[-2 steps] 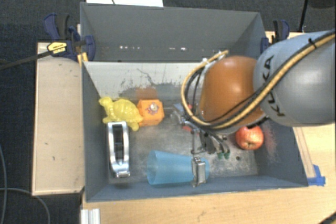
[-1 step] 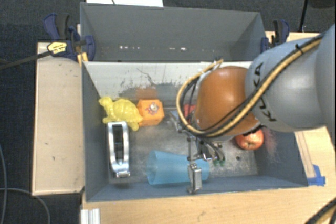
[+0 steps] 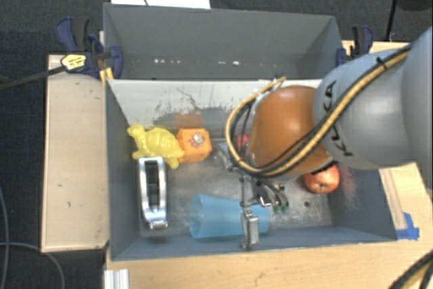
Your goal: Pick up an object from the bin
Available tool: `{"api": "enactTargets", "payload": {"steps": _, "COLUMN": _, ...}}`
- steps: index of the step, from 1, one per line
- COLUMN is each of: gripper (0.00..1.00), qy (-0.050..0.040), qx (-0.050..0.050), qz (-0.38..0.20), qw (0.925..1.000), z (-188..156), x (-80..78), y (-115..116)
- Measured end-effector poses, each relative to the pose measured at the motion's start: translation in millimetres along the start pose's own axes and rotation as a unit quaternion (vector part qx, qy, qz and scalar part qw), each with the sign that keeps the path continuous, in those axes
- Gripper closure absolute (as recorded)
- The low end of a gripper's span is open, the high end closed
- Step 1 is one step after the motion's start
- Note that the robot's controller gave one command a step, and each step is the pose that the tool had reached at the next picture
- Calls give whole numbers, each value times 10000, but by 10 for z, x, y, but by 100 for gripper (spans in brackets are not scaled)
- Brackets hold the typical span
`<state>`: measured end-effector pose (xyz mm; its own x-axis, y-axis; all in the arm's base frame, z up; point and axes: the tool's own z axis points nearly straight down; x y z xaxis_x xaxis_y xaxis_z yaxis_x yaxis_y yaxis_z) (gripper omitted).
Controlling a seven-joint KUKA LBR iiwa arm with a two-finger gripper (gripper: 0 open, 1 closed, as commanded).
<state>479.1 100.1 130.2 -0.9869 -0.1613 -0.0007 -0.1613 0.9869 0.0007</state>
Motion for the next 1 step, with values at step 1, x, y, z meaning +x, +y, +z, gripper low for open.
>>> {"api": "enactTargets", "payload": {"steps": 1, "gripper": 0, "qy": -212, "qx": 0, "qz": -42, "qw": 9998, "z": 544, "x": -114, "y": -20}}
